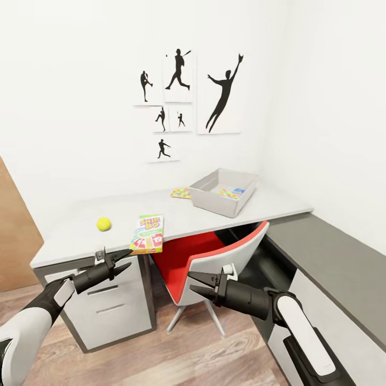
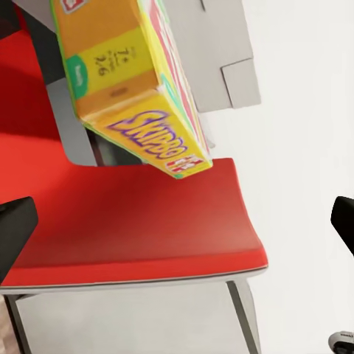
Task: Put all the toys in the child's room - the three board games (two on the bed and one on the table), the two jigsaw puzzles on the table, and the tennis ball on the table - inside the toy box on the table in the child's room.
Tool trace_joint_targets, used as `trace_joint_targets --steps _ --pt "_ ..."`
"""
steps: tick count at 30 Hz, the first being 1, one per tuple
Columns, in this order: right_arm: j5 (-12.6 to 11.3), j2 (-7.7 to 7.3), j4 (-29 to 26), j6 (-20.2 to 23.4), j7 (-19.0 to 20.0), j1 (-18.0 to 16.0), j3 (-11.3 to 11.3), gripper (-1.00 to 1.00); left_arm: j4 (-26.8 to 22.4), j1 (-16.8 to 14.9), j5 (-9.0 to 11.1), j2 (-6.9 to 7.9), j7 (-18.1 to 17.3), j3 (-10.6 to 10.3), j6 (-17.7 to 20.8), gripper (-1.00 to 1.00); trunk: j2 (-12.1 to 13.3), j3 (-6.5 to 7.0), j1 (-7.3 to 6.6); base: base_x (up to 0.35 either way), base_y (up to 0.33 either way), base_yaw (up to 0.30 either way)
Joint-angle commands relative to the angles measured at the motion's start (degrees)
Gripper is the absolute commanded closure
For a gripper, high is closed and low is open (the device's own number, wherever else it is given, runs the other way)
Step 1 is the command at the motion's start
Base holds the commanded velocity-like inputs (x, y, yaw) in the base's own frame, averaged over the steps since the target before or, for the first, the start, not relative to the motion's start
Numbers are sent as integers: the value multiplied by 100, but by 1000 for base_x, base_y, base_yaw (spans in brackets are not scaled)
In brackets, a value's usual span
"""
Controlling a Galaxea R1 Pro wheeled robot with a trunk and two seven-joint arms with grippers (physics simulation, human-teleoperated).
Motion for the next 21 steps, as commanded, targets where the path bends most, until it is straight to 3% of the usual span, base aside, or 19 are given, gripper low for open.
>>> trace_joint_targets --steps 1,21 --pt "56 -3 1 5 59 -4 3 -100 3 -3 26 1 -6 -2 47 -100 -3 -6 0 3 -23 19" --pt "53 -5 16 -262 60 -4 6 -100 3 -4 18 1 -15 -2 47 -100 -3 -6 0 0 -3 2"
